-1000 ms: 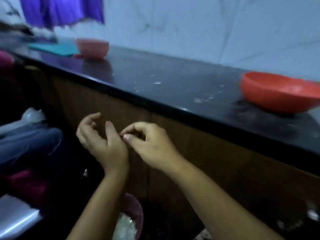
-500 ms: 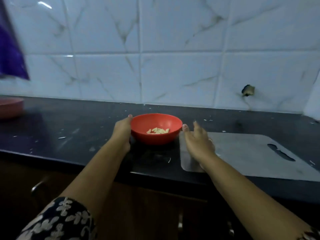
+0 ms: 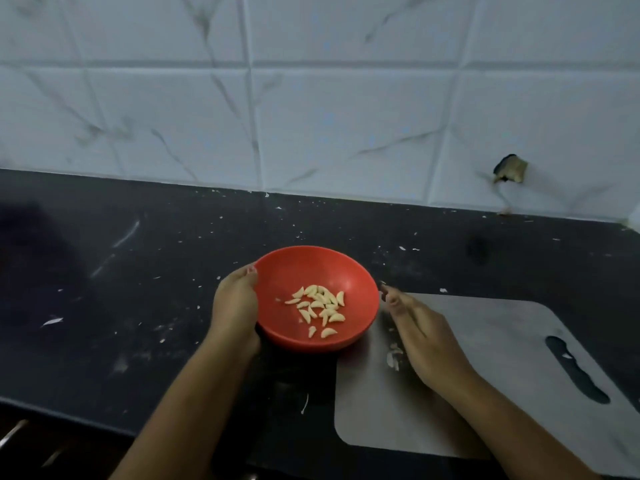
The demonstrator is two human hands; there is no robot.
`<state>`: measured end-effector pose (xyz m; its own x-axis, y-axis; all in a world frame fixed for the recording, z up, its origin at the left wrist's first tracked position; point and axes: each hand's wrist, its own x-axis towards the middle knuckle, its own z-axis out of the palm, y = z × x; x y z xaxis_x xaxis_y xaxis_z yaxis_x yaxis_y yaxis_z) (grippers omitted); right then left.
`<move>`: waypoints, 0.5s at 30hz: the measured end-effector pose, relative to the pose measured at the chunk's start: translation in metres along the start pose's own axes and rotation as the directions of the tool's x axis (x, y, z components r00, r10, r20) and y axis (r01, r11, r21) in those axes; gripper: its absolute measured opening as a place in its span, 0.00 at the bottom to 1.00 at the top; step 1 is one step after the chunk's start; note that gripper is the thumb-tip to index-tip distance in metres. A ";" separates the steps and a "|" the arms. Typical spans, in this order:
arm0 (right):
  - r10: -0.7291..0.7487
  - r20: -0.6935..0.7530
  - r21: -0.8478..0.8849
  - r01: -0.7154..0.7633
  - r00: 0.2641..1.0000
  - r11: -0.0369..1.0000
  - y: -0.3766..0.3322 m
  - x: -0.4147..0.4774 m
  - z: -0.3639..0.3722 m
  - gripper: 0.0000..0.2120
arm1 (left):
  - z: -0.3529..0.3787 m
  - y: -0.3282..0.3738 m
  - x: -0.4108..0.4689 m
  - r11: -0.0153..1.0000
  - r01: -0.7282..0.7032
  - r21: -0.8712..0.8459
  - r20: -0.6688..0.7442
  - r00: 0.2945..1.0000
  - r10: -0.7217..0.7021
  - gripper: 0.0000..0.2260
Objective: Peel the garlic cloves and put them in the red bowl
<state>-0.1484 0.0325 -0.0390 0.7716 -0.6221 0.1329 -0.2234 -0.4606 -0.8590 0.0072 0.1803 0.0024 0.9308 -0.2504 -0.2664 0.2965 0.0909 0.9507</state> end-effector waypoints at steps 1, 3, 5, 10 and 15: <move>0.025 -0.025 0.043 -0.024 0.999 0.999 -0.001 0.002 -0.004 0.31 | 0.008 0.004 -0.004 1.000 -0.001 0.010 0.004 1.000 0.001 0.10; 0.100 -0.048 0.136 -0.093 0.994 0.986 -0.006 0.004 -0.008 0.33 | 0.018 0.011 -0.011 1.000 0.008 0.018 -0.013 1.000 -0.007 0.09; 0.183 -0.024 0.290 -0.168 0.983 0.942 -0.016 0.006 -0.006 0.33 | 0.026 0.015 -0.019 1.000 0.015 0.025 -0.023 1.000 -0.014 0.10; 0.390 -0.044 0.662 -0.265 0.920 0.701 -0.034 0.006 -0.029 0.31 | 0.061 0.020 -0.042 0.998 0.045 0.039 0.065 0.997 -0.048 0.12; 0.496 -0.160 0.718 -0.244 0.854 0.652 -0.019 -0.007 -0.064 0.22 | 0.095 -0.013 -0.063 0.987 0.154 0.032 0.134 0.978 -0.157 0.13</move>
<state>-0.1873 0.0051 0.0076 0.4530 -0.8604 -0.2333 0.0931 0.3059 -0.9475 -0.0754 0.1035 0.0217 0.8355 -0.3882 -0.3889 0.4297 0.0204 0.9027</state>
